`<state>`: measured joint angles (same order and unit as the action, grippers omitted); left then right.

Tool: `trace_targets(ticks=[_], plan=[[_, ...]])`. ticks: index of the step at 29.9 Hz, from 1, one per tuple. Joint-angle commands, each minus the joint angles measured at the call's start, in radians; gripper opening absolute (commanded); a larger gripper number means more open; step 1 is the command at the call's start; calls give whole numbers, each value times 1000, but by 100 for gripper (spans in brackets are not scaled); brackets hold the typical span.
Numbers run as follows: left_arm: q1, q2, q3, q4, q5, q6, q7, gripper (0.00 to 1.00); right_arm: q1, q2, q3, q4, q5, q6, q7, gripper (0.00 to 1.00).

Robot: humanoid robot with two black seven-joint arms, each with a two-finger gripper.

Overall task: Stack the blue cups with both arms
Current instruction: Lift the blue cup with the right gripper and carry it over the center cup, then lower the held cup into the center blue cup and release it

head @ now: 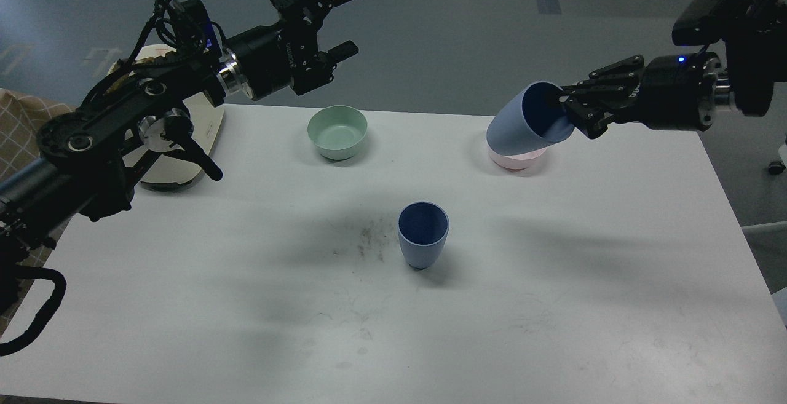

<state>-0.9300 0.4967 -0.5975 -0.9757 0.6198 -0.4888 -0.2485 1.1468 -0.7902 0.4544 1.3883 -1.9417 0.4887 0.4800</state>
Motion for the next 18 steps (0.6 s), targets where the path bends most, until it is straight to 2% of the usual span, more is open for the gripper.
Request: trace_targets(ticks=[1, 9, 18], plan=[[0, 2, 1, 0, 0, 0, 0, 97, 25, 40, -40, 35, 0, 0, 2, 0], [10, -6, -2, 0, 5, 0, 0, 97, 171, 129, -265, 63, -2, 0, 2, 0], [23, 0, -5, 0, 3, 0, -2, 97, 162, 200, -300, 60, -29, 0, 0, 0]])
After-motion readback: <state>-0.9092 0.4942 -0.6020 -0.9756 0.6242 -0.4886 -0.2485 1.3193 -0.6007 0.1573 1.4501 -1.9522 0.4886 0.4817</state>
